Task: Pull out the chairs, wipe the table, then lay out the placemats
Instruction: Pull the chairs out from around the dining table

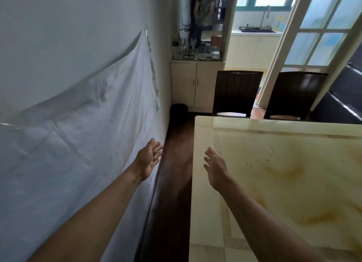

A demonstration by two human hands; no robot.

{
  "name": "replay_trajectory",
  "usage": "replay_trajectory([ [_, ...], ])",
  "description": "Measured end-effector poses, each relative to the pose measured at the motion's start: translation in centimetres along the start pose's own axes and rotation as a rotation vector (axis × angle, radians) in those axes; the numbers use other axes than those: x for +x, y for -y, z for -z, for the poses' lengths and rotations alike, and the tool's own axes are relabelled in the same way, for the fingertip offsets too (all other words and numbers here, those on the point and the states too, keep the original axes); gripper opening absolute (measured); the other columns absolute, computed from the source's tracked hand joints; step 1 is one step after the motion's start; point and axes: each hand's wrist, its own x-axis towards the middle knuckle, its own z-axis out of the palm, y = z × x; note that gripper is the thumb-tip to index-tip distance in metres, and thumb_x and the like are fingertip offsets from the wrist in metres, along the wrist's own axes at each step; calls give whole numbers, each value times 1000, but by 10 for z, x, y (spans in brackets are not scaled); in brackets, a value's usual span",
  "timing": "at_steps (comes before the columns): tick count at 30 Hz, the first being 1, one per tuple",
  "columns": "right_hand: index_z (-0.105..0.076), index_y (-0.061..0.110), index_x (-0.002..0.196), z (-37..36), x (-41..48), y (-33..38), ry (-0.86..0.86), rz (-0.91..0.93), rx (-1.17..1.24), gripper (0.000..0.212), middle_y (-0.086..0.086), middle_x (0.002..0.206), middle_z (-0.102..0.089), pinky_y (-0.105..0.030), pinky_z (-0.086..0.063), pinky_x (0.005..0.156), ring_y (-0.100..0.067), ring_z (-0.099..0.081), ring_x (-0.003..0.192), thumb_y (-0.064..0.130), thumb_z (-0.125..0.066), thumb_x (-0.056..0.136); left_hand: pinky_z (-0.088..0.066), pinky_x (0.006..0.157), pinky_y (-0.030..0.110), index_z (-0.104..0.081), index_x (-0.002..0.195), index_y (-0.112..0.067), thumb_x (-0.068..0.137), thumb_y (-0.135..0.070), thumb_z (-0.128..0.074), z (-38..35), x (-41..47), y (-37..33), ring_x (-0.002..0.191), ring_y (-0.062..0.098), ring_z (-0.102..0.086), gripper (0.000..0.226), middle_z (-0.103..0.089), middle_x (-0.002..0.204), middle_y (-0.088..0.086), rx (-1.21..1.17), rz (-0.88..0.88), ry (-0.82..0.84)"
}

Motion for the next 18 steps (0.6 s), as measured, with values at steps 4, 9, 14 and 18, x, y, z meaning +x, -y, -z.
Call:
replay_trajectory([
  [4, -29, 8, 147, 10, 26, 13, -53, 15, 28, 51, -8, 150, -35, -42, -26, 114, -28, -34, 138, 33, -33, 102, -18, 118, 40, -30, 146, -12, 101, -44, -21, -21, 40, -15, 141, 24, -31, 56, -34, 152, 5, 18, -2, 12],
  [9, -31, 6, 145, 25, 59, 29, -136, 30, 58, 52, -10, 148, -38, -44, -26, 116, -28, -36, 136, 35, -32, 102, -18, 117, 39, -32, 145, -13, 100, -44, -23, -53, 93, -28, 139, 24, -33, 55, -36, 151, 6, 47, 22, 76],
  [14, -33, 6, 144, 41, 96, 49, -195, 46, 76, 48, -10, 147, -39, -42, -27, 114, -29, -35, 136, 30, -29, 104, -23, 110, 32, -36, 143, -11, 100, -43, -27, -86, 154, -40, 136, 22, -37, 54, -43, 146, 7, 98, 57, 138],
  [18, -30, 8, 146, 42, 139, 61, -257, 47, 61, 47, -9, 150, -36, -40, -29, 110, -29, -33, 138, 29, -28, 104, -29, 105, 31, -39, 139, -6, 101, -41, -27, -115, 222, -45, 128, 23, -43, 53, -46, 143, 12, 105, 91, 205],
])
